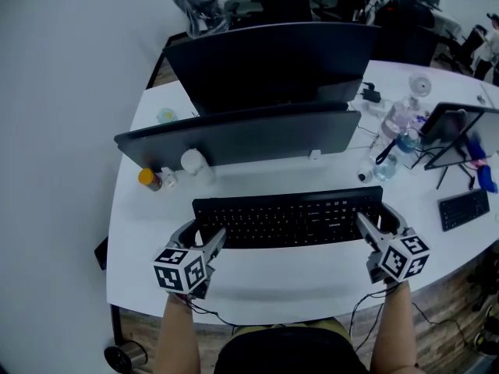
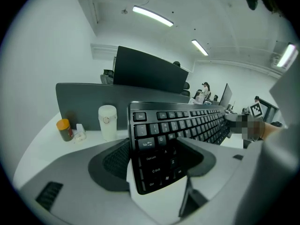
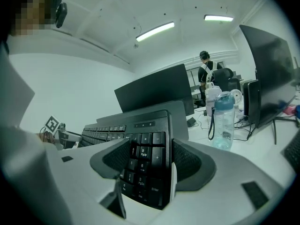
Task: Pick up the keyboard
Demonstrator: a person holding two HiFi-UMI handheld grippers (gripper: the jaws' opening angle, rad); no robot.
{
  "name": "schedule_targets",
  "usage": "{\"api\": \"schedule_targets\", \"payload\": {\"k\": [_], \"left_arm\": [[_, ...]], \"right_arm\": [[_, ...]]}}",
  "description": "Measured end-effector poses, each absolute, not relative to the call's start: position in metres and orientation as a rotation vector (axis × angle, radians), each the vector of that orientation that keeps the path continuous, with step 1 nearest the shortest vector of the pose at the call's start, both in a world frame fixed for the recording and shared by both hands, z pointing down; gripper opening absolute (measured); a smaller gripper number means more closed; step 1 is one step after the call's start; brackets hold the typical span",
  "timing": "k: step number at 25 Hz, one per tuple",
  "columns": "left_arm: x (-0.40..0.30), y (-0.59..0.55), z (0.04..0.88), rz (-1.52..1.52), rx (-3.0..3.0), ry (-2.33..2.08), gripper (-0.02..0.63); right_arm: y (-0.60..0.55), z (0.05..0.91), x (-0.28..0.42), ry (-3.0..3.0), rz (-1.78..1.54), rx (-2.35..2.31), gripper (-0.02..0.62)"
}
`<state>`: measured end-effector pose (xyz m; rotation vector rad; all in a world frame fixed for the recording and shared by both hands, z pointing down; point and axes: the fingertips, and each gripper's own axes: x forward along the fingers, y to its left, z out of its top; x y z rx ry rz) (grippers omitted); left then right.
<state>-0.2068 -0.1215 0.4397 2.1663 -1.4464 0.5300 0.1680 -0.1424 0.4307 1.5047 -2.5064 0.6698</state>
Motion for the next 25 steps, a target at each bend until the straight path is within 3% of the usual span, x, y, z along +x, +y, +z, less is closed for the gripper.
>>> {"api": "schedule_targets", "payload": {"k": [25], "left_arm": [[-0.217,-0.1,0.304,0.323,2.353,-1.598,0.31]], "right_arm": [[-0.122,0.29,0.158,-2.697,0.324,1.569,0.305]]}}
